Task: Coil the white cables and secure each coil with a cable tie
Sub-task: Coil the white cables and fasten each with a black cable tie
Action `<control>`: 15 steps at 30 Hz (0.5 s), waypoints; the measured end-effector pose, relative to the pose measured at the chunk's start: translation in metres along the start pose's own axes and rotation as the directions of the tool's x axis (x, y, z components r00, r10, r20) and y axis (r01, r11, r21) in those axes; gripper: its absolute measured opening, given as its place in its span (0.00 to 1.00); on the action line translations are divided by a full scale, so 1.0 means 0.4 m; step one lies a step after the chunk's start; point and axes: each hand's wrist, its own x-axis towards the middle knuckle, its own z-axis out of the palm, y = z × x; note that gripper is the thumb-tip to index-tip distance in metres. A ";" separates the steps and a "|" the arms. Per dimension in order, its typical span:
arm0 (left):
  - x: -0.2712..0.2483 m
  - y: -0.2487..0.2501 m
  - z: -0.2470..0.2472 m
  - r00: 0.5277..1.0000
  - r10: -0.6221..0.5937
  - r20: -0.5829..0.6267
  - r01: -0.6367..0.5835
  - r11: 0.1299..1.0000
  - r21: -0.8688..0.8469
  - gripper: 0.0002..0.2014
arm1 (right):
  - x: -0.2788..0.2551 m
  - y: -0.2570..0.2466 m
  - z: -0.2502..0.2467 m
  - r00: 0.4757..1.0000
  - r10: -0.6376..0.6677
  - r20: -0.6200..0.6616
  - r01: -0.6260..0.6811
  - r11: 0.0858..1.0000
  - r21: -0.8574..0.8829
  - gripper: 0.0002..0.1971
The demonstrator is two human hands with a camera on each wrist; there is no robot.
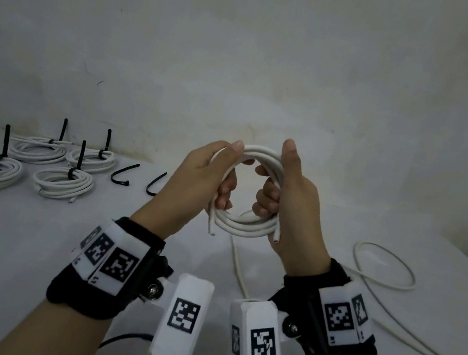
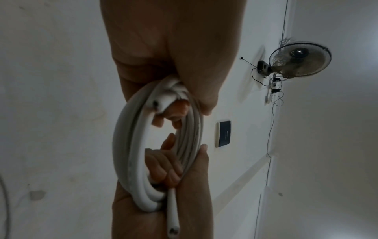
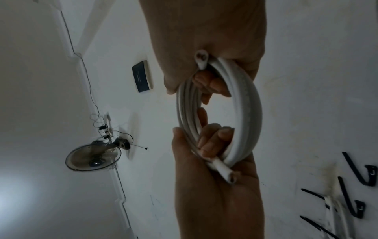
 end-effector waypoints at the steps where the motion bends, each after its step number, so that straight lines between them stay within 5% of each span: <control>1: -0.004 -0.002 -0.006 1.000 -0.019 -0.009 0.019 1.000 -0.013 0.19 | 0.001 0.005 0.006 1.000 -0.007 -0.008 0.007 1.000 0.015 0.26; 5: -0.041 -0.020 -0.071 0.990 -0.001 -0.141 0.003 1.000 0.013 0.14 | -0.005 0.047 0.062 1.000 0.001 0.010 -0.001 0.999 0.040 0.24; 10: -0.098 -0.060 -0.201 0.986 0.060 -0.158 -0.038 0.989 0.141 0.17 | 0.005 0.138 0.177 0.989 0.067 0.130 -0.059 0.996 -0.064 0.24; 15: -0.117 -0.116 -0.323 0.906 0.025 -0.423 0.020 0.995 0.102 0.13 | 0.045 0.205 0.275 0.883 0.207 0.420 -0.098 0.959 -0.266 0.30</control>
